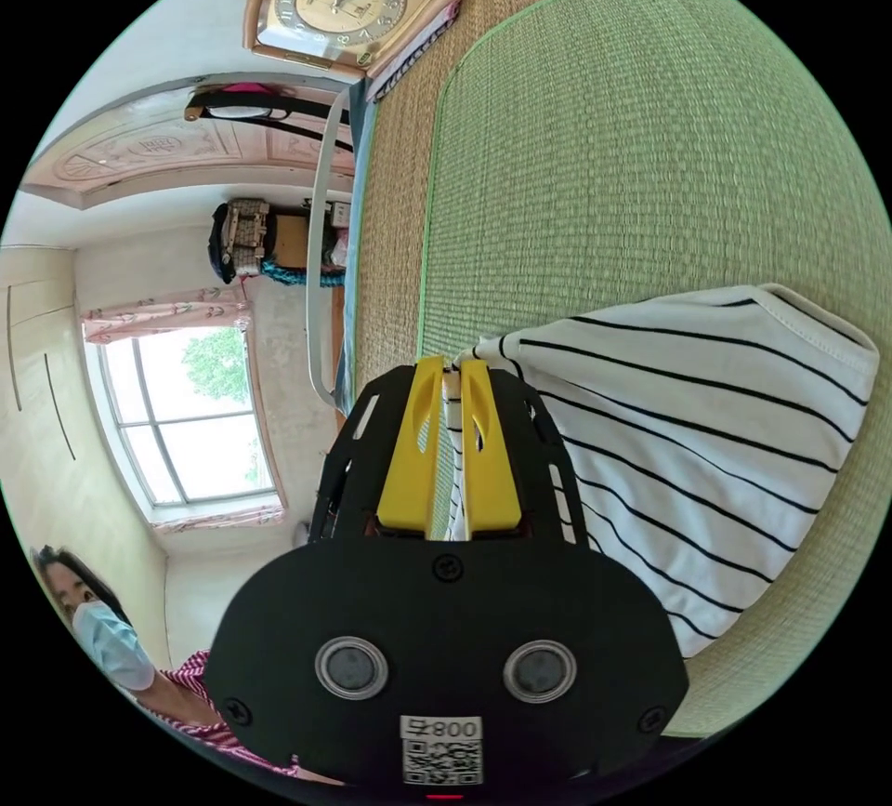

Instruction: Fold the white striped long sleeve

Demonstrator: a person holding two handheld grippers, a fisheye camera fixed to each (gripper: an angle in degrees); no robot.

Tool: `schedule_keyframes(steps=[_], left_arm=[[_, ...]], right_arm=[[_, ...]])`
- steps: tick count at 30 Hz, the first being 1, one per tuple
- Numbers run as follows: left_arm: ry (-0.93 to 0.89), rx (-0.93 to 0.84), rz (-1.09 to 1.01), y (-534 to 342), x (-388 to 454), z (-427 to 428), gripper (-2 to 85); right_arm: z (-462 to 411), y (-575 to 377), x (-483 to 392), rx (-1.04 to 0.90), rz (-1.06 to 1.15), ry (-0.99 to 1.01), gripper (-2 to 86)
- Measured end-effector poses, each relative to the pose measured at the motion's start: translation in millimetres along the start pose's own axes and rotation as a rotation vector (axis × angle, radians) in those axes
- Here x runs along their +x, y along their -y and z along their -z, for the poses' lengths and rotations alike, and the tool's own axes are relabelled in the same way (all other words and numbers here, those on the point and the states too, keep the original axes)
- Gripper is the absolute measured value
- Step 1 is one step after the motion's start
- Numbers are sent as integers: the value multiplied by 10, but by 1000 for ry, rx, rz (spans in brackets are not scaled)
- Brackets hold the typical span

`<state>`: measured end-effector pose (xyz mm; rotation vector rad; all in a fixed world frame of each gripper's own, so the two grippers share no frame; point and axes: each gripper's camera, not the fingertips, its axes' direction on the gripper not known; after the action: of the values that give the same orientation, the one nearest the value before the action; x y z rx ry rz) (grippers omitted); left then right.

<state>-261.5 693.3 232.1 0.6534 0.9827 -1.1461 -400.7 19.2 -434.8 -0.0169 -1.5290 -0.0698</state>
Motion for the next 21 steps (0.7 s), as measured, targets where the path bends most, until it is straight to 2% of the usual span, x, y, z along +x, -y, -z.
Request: schedule_keyframes(steps=[8,14,21], left_arm=[[-13,8,6,-45,-108,107,8],[-20,21,9,-190,-168,174,9],[63,53,-204,-297,236,219,33]], right_arm=[[190,-51,-253,6,93,48,12],[156,-209,-417,-36,152,-26,5],[-97,-249,-483,-93,148,-81,22]])
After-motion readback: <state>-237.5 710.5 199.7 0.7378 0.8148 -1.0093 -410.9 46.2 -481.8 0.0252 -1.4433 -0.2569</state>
